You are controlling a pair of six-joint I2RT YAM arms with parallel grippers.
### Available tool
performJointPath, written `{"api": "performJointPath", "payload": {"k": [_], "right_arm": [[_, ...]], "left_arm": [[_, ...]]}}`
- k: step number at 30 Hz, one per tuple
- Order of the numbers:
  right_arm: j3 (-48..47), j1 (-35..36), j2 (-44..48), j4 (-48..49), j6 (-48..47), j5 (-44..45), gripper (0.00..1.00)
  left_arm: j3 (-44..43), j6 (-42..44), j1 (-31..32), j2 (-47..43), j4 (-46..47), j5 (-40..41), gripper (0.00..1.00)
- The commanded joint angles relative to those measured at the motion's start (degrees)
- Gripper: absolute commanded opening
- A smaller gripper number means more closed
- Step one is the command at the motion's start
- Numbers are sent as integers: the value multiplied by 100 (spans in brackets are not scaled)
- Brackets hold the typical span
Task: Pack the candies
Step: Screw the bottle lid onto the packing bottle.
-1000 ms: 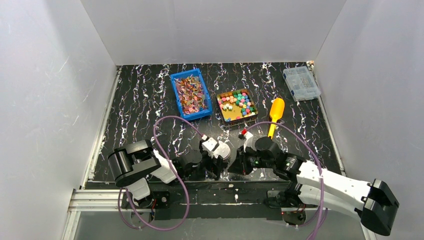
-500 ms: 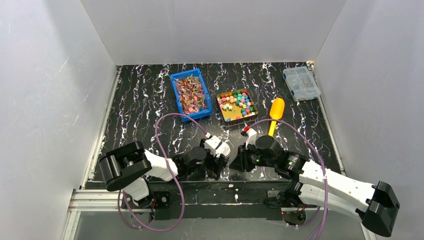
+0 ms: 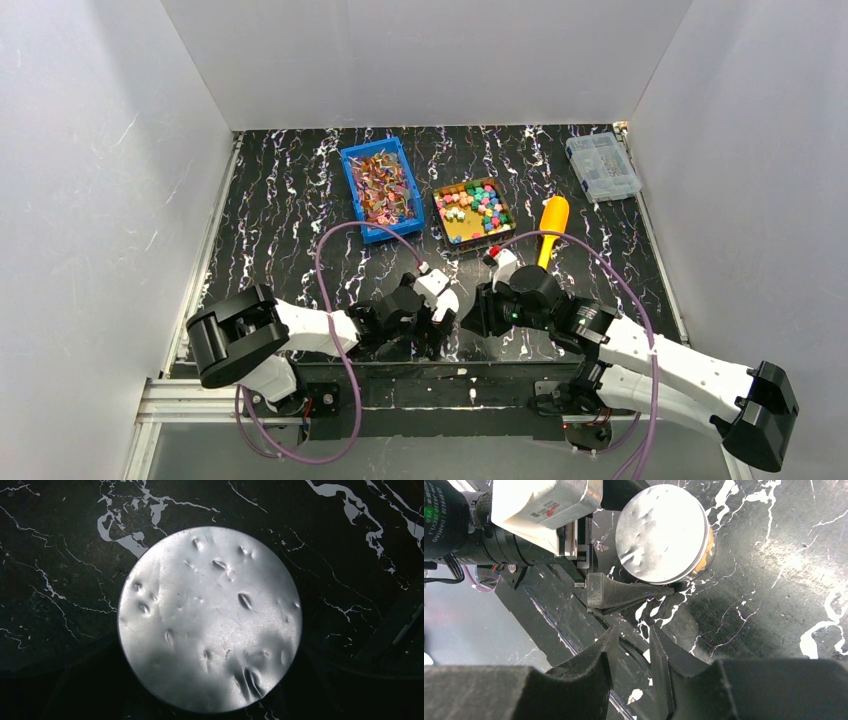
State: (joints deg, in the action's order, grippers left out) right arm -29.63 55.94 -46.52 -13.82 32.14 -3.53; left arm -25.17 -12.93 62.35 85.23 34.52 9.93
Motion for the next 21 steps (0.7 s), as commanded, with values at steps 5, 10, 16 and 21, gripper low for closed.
{"api": "performJointPath", "payload": {"k": [5, 10, 16, 21], "right_arm": [[-373, 13, 179, -233, -166, 297, 39], [-440, 13, 204, -308, -189, 318, 41], [-574, 6, 179, -420, -244, 512, 46], [-739, 4, 127, -507, -373, 618, 50]], "left_arm": [[18, -89, -30, -452, -1028, -22, 98], [80, -177, -30, -833, -1405, -199, 98], [91, -315, -25, -1484, -2276, -419, 98], [-174, -429, -30, -1904, -3375, -318, 98]]}}
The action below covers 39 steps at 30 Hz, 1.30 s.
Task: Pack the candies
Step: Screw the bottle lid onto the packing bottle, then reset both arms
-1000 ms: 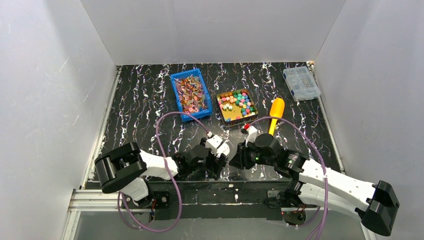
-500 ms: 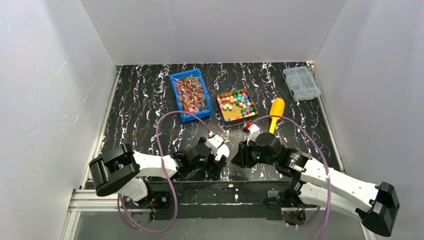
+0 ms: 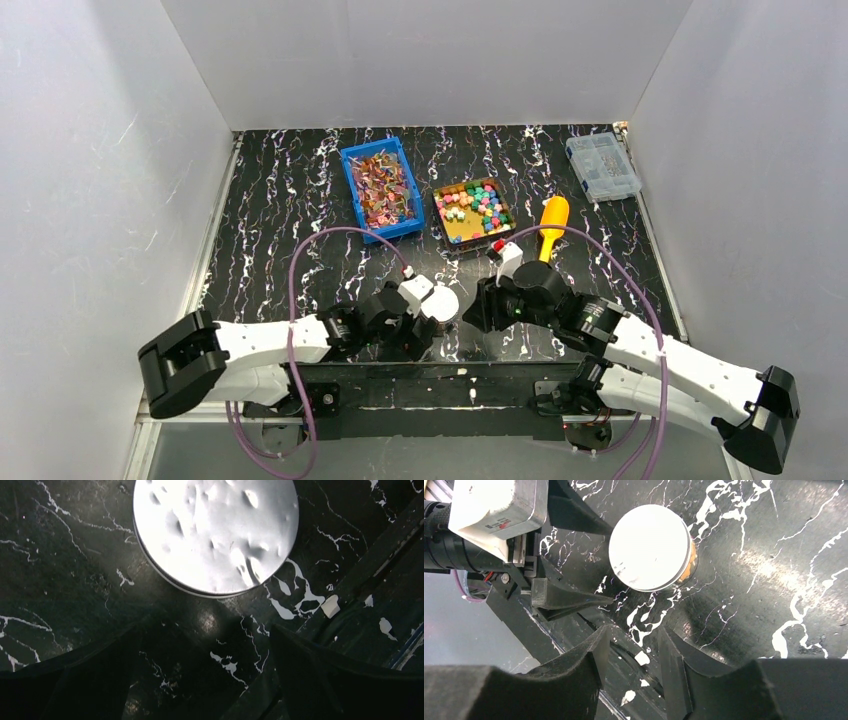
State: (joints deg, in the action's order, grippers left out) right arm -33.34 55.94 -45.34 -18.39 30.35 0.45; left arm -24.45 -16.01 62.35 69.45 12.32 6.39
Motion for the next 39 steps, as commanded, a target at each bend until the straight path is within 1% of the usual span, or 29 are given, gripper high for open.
{"api": "performJointPath", "payload": {"k": [1, 4, 5, 8, 11, 15, 18, 20, 26, 28, 30, 33, 35, 38, 39], "right_arm": [[-408, 4, -18, -88, -241, 245, 53], [-608, 4, -101, -309, -416, 421, 60], [-681, 4, -112, -366, -468, 493, 64], [-867, 4, -111, -468, -589, 692, 73], [-1158, -12, -212, -634, -765, 859, 85], [-1604, -89, -555, -886, -1043, 1024, 98], [-1977, -249, -908, -1032, -1250, 1085, 98], [-2266, -422, -1172, -1139, -1382, 1080, 98], [-2956, -1293, -1710, -1284, -1691, 630, 98], [-3128, -1787, -1831, -1302, -1781, 452, 98], [-3255, -2311, -1948, -1267, -1824, 145, 98], [-3295, -3113, -2041, -1237, -1794, -402, 98], [-3151, -3601, -1938, -1135, -1723, -665, 98], [-2728, -4123, -1508, -898, -1628, -866, 99], [-2538, -4223, -1326, -787, -1576, -884, 98]], "left_arm": [[-299, -152, -30, -410, -1482, 112, 98], [-469, -286, -30, -805, -2049, 260, 98], [-571, -333, -29, -930, -2250, 303, 98], [-1019, -387, -29, -1203, -2984, 430, 98], [-1641, -369, -38, -1230, -3728, 708, 98], [-2543, -203, -66, -936, -4565, 836, 98], [-3093, -137, -186, -648, -4956, 983, 98], [-3317, -20, -401, -541, -5047, 879, 98], [-3828, 206, -1417, -482, -5033, 223, 98], [-3964, 189, -1832, -524, -4994, -17, 98], [-4052, 120, -2378, -580, -4904, -281, 98], [-4139, -7, -3113, -697, -4763, -630, 98], [-4126, -81, -3477, -833, -4723, -944, 98], [-3848, -149, -3589, -1256, -4604, -741, 98], [-3669, -190, -3589, -1443, -4542, -548, 98]]}}
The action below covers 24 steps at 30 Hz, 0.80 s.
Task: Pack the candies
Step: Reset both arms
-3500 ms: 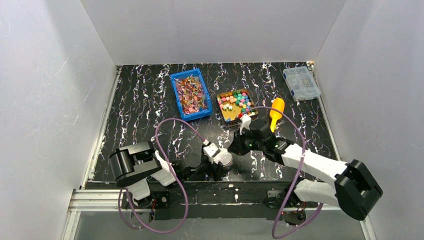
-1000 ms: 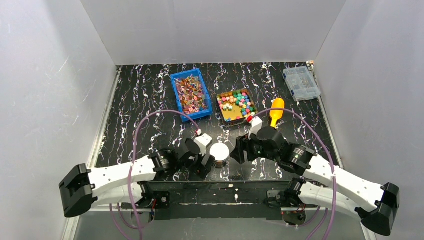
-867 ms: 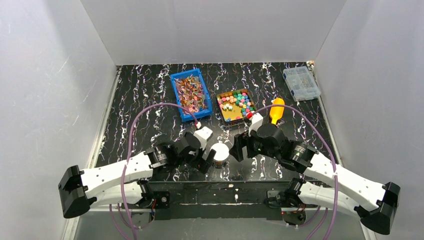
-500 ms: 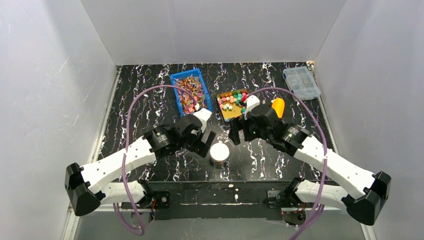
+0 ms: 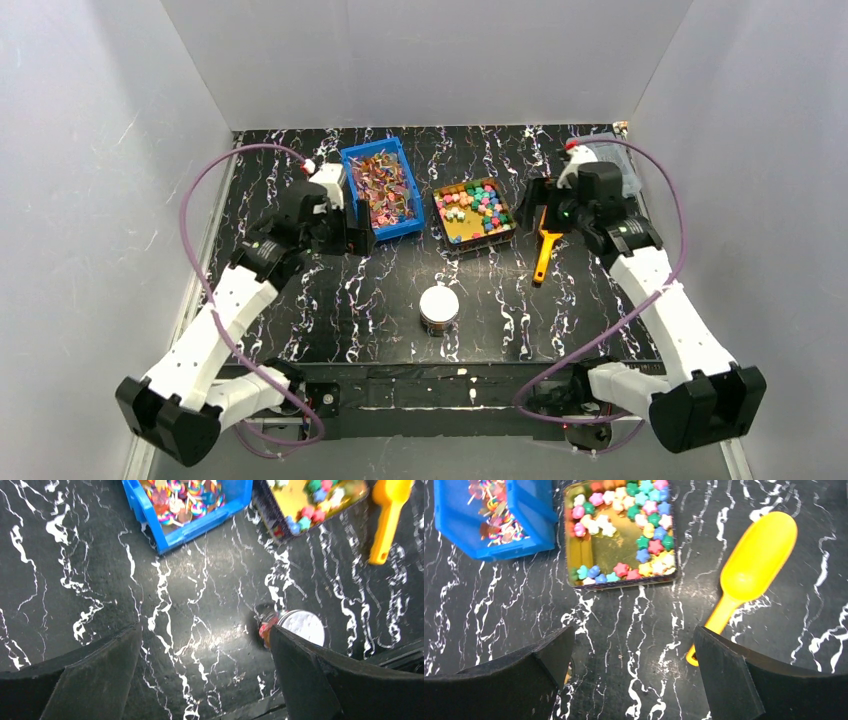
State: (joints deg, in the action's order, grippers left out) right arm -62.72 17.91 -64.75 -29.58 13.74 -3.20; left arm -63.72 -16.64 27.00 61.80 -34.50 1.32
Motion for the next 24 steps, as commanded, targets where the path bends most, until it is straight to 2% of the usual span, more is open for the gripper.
{"api": "performJointPath", "payload": {"k": [1, 5, 12, 18, 24], "right_arm": [[601, -464, 798, 447, 101, -579, 98], [1148, -482, 1350, 536, 140, -783, 98], [1876, -482, 2632, 635, -2, -729, 98], [2120, -482, 3609, 511, -142, -682, 98], [2094, -482, 3978, 437, -194, -738, 99]], "left_arm": [[429, -179, -55, -881, 210, 133, 98], [1147, -225, -54, -1736, 355, 377, 98], [1734, -85, -53, -2818, 395, 66, 98], [2059, -224, -54, -3398, 436, 78, 98], [2253, -335, -51, -3808, 385, 276, 98]]}}
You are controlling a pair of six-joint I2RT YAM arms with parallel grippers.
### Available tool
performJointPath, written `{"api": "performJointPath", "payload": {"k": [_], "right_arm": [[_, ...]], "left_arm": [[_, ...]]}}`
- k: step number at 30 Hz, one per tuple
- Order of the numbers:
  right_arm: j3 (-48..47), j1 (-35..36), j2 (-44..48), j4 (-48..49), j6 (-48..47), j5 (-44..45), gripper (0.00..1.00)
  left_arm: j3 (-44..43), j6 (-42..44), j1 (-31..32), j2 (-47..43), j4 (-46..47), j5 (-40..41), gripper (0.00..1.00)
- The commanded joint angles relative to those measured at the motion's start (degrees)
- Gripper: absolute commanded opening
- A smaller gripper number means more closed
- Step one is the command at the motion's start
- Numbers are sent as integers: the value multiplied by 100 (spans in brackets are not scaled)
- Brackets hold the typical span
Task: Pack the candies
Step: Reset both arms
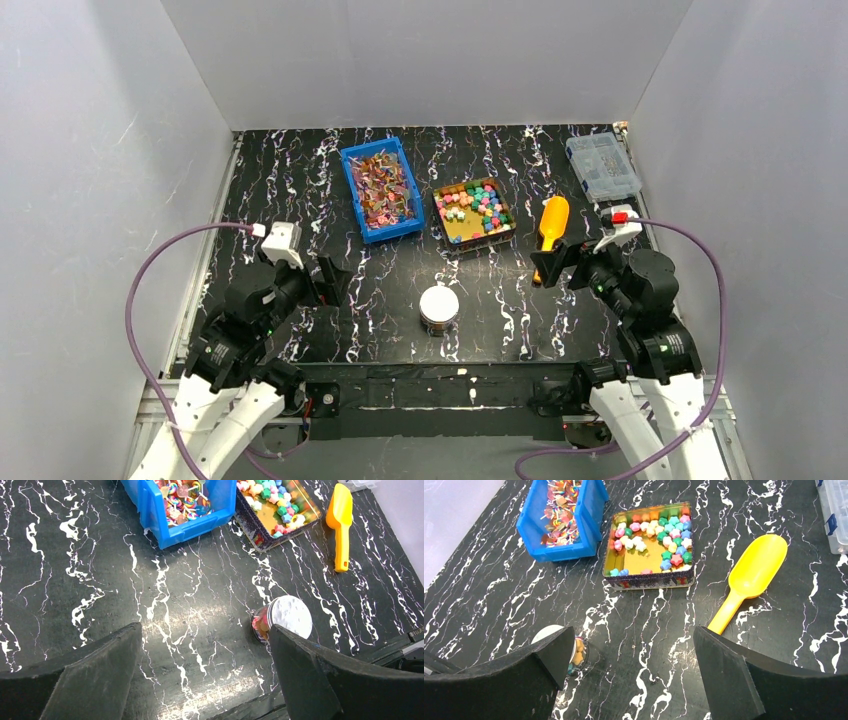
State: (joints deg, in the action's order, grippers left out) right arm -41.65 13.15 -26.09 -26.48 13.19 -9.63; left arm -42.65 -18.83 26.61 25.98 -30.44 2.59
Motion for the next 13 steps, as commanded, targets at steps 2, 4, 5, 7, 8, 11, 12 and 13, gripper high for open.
{"api": "performJointPath", "payload": {"k": [2, 4, 5, 7, 8, 11, 12, 13], "right_arm": [[-12, -5, 113, 102, -165, -135, 99], [19, -5, 113, 114, -199, -141, 98], [40, -5, 113, 117, -209, -143, 98], [74, -5, 120, 116, -220, -152, 99], [85, -5, 129, 122, -220, -161, 99], [113, -5, 145, 125, -221, -164, 98], [121, -5, 147, 125, -227, -170, 98], [122, -5, 152, 126, -229, -164, 98]], "left_arm": [[241, -154, -11, -308, -26, 135, 98], [308, -191, -15, -352, -30, 121, 98], [324, -192, -16, -358, -30, 96, 98], [330, -214, -16, -369, -47, 97, 98], [337, -206, -16, -370, -39, 100, 98], [335, -208, -15, -296, -102, 329, 98], [322, -229, -20, -269, -129, 346, 98], [308, -245, -16, -255, -147, 308, 98]]}}
